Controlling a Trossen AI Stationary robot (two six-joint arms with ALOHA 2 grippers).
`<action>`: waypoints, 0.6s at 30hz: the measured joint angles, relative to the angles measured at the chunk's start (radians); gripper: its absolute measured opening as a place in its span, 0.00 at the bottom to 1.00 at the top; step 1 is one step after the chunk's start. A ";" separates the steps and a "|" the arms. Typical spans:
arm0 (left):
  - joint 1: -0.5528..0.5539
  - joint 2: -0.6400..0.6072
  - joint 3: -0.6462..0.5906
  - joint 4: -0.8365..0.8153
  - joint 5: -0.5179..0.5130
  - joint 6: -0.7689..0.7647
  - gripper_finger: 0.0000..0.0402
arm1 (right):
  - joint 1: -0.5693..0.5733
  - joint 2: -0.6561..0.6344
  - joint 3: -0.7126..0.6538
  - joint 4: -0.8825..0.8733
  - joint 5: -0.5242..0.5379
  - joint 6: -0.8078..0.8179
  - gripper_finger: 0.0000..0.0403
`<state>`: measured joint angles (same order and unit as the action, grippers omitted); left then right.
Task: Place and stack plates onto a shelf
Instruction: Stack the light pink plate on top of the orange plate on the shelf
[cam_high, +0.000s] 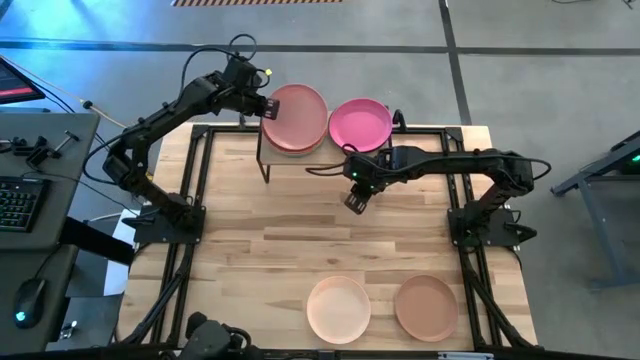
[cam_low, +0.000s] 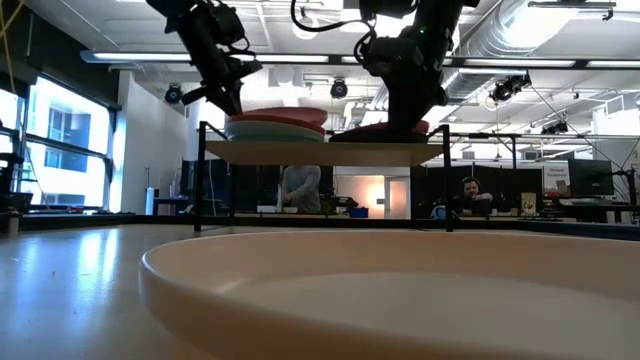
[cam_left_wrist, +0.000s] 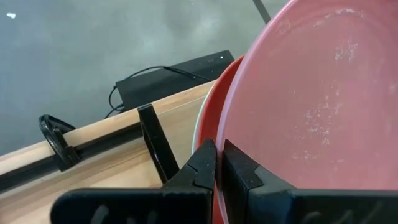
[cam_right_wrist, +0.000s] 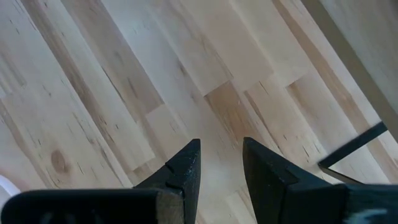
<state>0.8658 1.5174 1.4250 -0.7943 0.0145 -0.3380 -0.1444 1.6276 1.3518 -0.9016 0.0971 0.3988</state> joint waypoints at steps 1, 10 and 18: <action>0.000 0.002 0.000 0.000 0.001 0.000 0.00 | 0.000 0.000 0.000 0.000 0.000 0.000 0.25; 0.000 0.006 0.000 -0.005 0.015 -0.027 0.01 | 0.000 0.000 0.000 0.000 0.000 0.002 0.25; 0.000 0.006 0.000 -0.056 0.025 -0.028 0.07 | 0.000 0.000 0.000 0.000 0.000 -0.010 0.25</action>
<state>0.8658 1.5230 1.4250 -0.8502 0.0399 -0.3663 -0.1444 1.6276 1.3518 -0.9012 0.0975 0.3887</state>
